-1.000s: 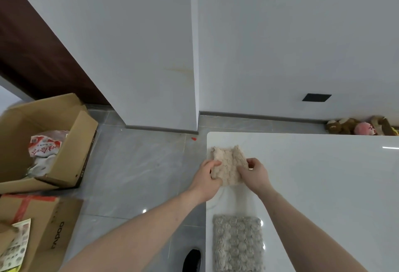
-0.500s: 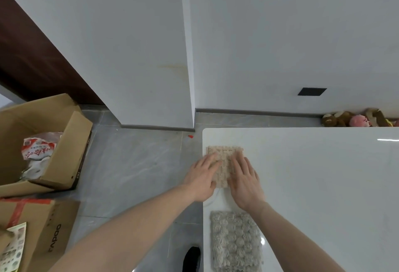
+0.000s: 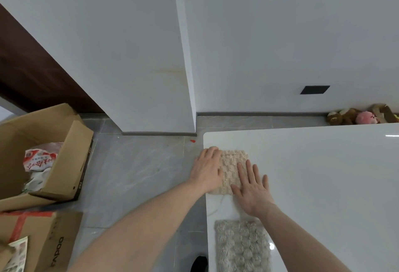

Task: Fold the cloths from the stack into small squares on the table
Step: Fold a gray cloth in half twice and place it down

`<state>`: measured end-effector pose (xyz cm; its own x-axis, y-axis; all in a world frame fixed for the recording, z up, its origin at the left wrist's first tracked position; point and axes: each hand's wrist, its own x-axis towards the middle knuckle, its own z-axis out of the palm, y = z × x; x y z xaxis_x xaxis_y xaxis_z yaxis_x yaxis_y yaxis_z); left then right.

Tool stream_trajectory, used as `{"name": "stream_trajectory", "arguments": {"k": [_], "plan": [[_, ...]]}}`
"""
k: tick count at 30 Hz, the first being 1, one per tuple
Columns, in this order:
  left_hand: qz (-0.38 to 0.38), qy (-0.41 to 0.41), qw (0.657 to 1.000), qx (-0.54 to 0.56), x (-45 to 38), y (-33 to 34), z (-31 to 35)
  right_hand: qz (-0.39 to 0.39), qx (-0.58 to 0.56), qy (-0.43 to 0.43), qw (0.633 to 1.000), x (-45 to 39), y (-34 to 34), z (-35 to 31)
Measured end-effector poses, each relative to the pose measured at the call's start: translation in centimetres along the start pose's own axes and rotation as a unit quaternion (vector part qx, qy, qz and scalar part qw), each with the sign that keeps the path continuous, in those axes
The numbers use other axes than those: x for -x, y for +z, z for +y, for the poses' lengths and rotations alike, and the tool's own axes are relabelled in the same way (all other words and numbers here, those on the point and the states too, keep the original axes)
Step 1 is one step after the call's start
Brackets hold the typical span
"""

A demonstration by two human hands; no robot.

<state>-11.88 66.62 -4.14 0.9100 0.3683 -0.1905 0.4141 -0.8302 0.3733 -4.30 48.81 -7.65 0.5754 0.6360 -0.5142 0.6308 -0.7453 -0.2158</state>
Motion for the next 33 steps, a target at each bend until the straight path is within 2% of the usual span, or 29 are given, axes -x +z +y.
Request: {"name": "stream_trajectory", "arguments": {"k": [5,9,13,15,18,20,24,28,33], "plan": [[-0.007,-0.053,0.999,0.001,-2.4,-0.7,-0.2,-0.019,0.002,-0.001,1.0,-0.1,-0.3,0.2],[0.057,-0.107,0.99,0.078,-3.3,-1.4,-0.6,-0.02,-0.002,-0.004,1.0,-0.1,-0.4,0.2],[0.027,-0.169,0.983,0.061,-2.7,-1.3,-1.5,-0.011,-0.004,-0.002,1.0,-0.1,-0.3,0.1],[0.066,-0.135,0.988,0.027,-2.2,-1.3,-1.3,-0.01,-0.007,-0.001,1.0,0.0,-0.3,0.1],[0.102,0.019,0.994,0.02,-0.7,-0.7,0.4,-0.007,-0.014,0.001,1.0,-0.1,-0.2,0.1],[0.047,0.087,0.995,0.007,0.5,0.8,1.3,-0.005,-0.017,0.0,1.0,-0.1,-0.2,0.1],[-0.085,0.05,0.994,-0.05,2.6,4.3,1.0,0.003,-0.016,-0.006,1.0,0.2,-0.4,0.2],[-0.142,0.049,0.985,-0.087,2.1,4.7,0.5,0.016,0.016,-0.024,0.999,0.3,-0.9,0.6],[-0.202,0.015,0.977,-0.074,1.1,3.9,0.8,-0.019,0.016,-0.018,1.0,-0.6,-1.2,0.7]]}}
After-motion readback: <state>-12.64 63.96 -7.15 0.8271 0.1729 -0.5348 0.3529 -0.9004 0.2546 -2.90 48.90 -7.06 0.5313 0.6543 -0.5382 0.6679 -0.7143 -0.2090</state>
